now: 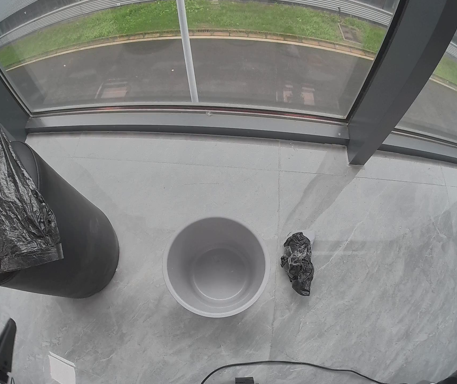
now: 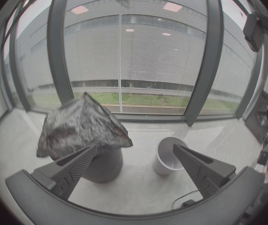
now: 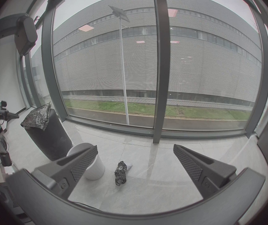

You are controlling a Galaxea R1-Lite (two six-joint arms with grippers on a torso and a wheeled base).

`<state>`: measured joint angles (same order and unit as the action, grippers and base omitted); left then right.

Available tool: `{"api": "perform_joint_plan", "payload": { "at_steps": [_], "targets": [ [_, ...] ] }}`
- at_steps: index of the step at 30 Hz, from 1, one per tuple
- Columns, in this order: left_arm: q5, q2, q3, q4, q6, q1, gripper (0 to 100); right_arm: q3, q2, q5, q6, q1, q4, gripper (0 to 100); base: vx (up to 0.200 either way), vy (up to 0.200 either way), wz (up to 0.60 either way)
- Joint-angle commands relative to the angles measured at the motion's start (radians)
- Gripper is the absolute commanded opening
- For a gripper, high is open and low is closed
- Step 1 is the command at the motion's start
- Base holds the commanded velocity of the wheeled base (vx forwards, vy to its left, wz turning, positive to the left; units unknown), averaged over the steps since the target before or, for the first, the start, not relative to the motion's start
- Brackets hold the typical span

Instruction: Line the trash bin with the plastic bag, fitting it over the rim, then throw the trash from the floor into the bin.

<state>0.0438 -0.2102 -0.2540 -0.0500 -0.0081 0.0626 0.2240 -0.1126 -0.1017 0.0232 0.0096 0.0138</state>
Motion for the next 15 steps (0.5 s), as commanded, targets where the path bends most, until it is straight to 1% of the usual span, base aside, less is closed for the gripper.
{"api": "perform_joint_plan", "payload": {
  "at_steps": [1, 2, 3, 4, 6, 7, 8, 9, 10, 11, 12, 13, 15],
  "targets": [
    [-0.035, -0.440, -0.214, -0.057, 0.461, -0.007, 100, 0.143, -0.506, -0.105, 0.066, 0.064, 0.158, 100, 0.000, 0.000, 0.00],
    [-0.075, -0.489, -0.179, -0.001, 0.580, -0.004, 100, 0.112, -0.613, -0.104, 0.058, 0.089, 0.278, 100, 0.000, 0.000, 0.00],
    [-0.091, -0.523, -0.154, 0.039, 0.666, 0.005, 100, 0.092, -0.682, -0.102, 0.052, 0.098, 0.365, 100, 0.000, 0.000, 0.00],
    [-0.098, -0.563, -0.136, 0.081, 0.772, 0.014, 100, 0.075, -0.739, -0.101, 0.044, 0.105, 0.445, 100, 0.000, 0.000, 0.00],
    [-0.104, -0.620, -0.116, 0.160, 0.965, 0.010, 100, 0.051, -0.812, -0.098, 0.030, 0.128, 0.549, 100, 0.000, 0.000, 0.00],
    [-0.110, -0.647, -0.108, 0.194, 1.039, 0.005, 100, 0.041, -0.846, -0.096, 0.021, 0.138, 0.592, 100, 0.000, 0.000, 0.00],
    [-0.110, -0.647, -0.108, 0.194, 1.039, 0.005, 100, 0.041, -0.846, -0.096, 0.021, 0.138, 0.592, 100, 0.000, 0.000, 0.00],
    [-0.134, -0.710, -0.090, 0.274, 1.182, 0.013, 100, 0.029, -0.908, -0.098, -0.008, 0.147, 0.641, 100, 0.000, 0.000, 0.00],
    [-0.134, -0.710, -0.090, 0.274, 1.182, 0.013, 100, 0.029, -0.908, -0.098, -0.008, 0.147, 0.641, 100, 0.000, 0.000, 0.00],
    [-0.156, -0.761, -0.076, 0.349, 1.278, 0.017, 100, 0.029, -0.961, -0.098, -0.026, 0.147, 0.655, 100, 0.000, 0.000, 0.00],
    [-0.157, -0.768, -0.073, 0.360, 1.292, 0.019, 100, 0.031, -0.969, -0.098, -0.028, 0.147, 0.657, 100, 0.000, 0.000, 0.00],
    [-0.162, -0.813, -0.060, 0.430, 1.353, 0.028, 100, 0.031, -1.018, -0.098, -0.034, 0.142, 0.676, 100, 0.000, 0.000, 0.00],
    [-0.163, -0.859, -0.059, 0.490, 1.398, 0.045, 100, 0.024, -1.056, -0.098, -0.035, 0.141, 0.713, 100, 0.000, 0.000, 0.00]
  ]
}}
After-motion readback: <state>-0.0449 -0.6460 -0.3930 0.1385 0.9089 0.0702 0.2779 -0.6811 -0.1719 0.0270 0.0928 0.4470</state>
